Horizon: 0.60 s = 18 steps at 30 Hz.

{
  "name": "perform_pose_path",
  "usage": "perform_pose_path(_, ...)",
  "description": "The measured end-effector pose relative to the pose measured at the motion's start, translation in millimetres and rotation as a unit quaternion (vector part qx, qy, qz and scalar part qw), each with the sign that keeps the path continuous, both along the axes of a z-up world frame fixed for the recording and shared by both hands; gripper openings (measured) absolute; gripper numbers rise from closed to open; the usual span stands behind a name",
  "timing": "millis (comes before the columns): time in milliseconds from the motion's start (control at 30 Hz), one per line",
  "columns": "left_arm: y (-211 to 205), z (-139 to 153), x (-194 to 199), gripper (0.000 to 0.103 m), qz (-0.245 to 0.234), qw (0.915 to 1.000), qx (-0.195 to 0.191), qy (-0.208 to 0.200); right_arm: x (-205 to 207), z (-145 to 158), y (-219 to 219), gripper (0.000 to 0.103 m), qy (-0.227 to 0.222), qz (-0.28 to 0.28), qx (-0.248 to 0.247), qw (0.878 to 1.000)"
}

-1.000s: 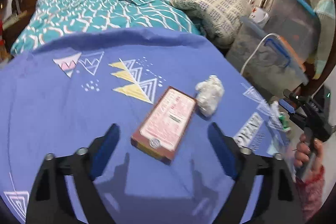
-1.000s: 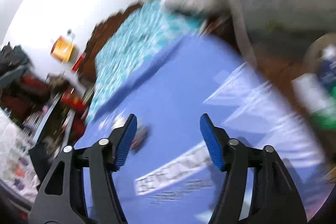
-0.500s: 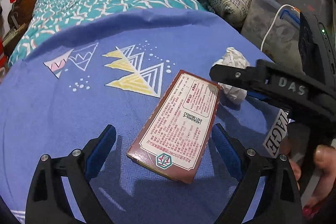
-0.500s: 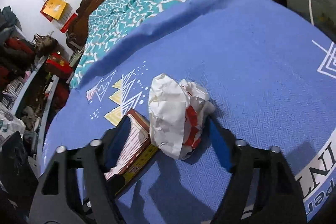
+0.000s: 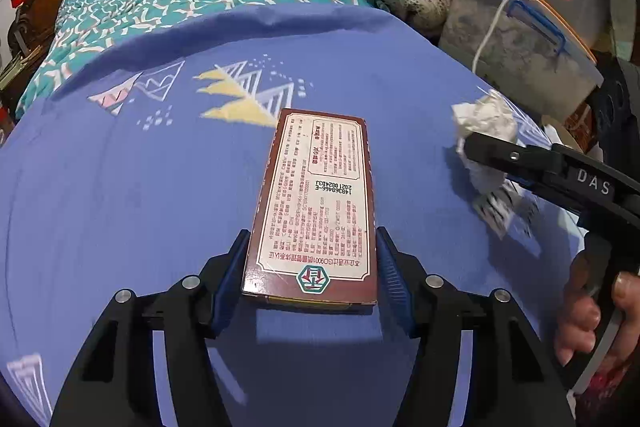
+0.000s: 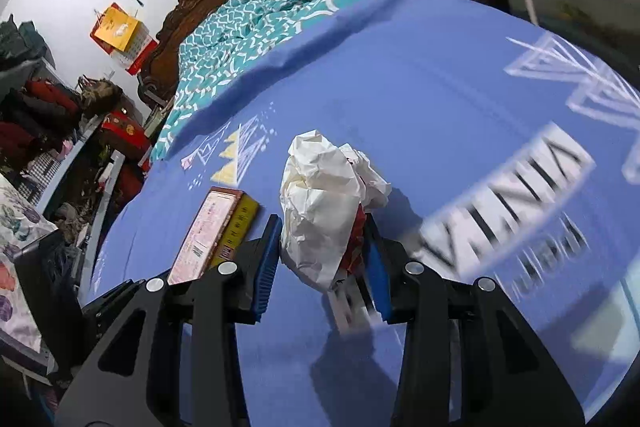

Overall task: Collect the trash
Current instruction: 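Grasp the brown box with left tool while right grasps the crumpled tissue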

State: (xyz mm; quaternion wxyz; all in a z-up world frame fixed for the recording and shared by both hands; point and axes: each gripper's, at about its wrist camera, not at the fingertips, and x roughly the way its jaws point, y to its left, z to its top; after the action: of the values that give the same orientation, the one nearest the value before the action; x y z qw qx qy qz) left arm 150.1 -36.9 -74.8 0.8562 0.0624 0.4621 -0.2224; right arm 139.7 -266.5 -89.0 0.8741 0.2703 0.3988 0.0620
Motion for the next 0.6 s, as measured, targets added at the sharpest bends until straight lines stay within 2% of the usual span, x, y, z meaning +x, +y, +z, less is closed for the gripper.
perform_pose_path(367, 7, 3, -68, 0.057, -0.018, 0.9998, 0.002, -0.012, -107, 1, -6, 0.042, -0.034, -0.037, 0.0, 0.999)
perform_pose_path(600, 6, 4, -101, 0.057, -0.044, 0.9989, 0.0, -0.018, -150, -10, 14, 0.042, -0.044, -0.03, -0.042, 0.998)
